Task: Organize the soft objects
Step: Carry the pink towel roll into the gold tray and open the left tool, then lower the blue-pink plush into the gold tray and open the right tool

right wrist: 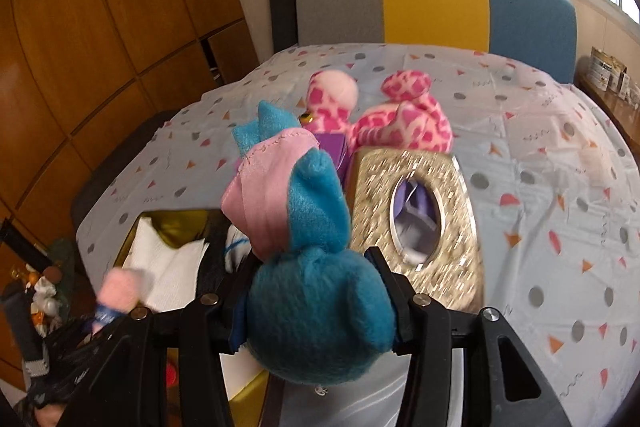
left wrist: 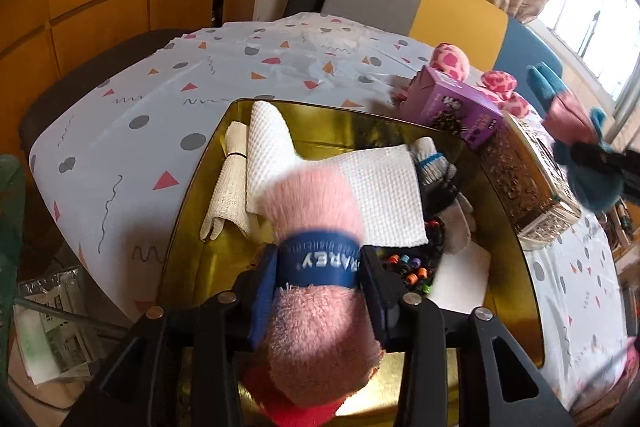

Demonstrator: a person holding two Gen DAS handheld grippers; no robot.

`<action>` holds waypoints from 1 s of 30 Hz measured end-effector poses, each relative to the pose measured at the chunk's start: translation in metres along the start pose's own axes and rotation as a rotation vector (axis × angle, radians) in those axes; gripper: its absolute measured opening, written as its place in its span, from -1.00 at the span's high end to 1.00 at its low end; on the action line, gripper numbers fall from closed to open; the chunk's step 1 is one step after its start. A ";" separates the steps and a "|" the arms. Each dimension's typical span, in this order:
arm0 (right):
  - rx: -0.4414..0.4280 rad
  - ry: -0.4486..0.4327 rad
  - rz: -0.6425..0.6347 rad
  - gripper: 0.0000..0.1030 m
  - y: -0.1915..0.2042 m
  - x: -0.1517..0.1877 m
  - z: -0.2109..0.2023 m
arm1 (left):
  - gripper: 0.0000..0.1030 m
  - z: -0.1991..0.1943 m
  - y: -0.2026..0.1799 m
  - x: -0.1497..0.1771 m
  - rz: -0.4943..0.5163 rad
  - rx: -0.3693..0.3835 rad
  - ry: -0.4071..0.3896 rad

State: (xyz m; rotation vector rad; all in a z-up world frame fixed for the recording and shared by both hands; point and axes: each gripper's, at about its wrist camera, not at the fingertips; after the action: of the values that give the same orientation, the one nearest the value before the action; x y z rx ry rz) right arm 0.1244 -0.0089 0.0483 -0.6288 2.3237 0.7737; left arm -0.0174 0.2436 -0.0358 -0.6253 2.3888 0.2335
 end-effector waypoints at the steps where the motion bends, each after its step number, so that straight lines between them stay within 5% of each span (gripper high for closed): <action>1: -0.004 0.004 -0.004 0.02 0.003 0.005 0.000 | -0.04 0.003 0.000 -0.001 -0.007 -0.005 0.004; 10: -0.067 0.057 -0.013 0.02 0.029 0.044 0.014 | -0.52 -0.001 -0.001 0.000 0.005 -0.068 -0.056; 20: -0.127 0.124 0.004 0.02 0.055 0.080 0.041 | -0.70 -0.029 0.009 0.004 -0.020 -0.149 -0.145; 30: -0.145 0.140 0.011 0.02 0.080 0.109 0.052 | -0.76 -0.033 0.018 0.009 -0.055 -0.187 -0.139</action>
State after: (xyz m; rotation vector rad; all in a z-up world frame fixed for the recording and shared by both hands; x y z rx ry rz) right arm 0.0202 0.0562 -0.0290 -0.7550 2.4140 0.9367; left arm -0.0505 0.2450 -0.0159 -0.7344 2.2292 0.4658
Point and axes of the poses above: each gripper's, at about its wrist camera, not at the fingertips, and z roughly the way its jaws point, y to its left, x to its underside, and after that the axes turned 15 degrees about -x, right-handed
